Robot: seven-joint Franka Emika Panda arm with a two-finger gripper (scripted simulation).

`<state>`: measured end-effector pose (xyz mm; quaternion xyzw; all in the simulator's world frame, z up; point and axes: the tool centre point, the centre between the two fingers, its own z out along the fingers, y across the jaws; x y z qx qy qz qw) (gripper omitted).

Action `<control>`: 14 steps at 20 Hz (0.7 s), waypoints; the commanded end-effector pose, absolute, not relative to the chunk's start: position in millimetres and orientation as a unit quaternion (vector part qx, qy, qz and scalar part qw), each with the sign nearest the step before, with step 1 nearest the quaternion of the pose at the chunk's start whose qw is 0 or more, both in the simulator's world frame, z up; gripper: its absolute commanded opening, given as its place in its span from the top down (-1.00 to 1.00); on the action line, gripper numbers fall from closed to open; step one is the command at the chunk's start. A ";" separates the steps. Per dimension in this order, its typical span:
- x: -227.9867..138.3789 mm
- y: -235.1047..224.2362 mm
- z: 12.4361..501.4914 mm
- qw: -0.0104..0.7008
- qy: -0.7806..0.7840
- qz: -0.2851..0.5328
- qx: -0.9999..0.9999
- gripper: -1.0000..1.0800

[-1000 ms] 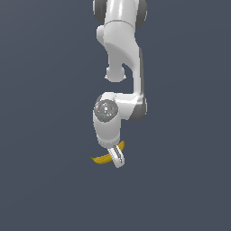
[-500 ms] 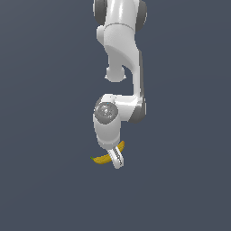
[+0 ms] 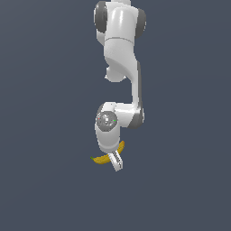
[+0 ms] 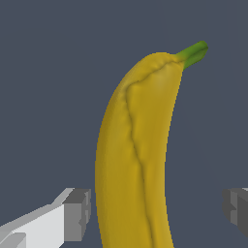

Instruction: Pick up the object and move it to a goal position.

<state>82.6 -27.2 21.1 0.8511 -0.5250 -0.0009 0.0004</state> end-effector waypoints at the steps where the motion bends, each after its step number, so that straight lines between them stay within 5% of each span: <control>1: 83.8 -27.2 18.1 0.000 -0.525 0.000 0.851 -0.92; 3: 84.4 -27.3 18.7 0.000 -0.525 0.000 0.851 -0.92; 4: 84.4 -27.3 18.7 0.000 -0.525 0.000 0.851 1.00; 14: 84.5 -26.3 18.9 0.000 -0.525 0.000 0.851 1.00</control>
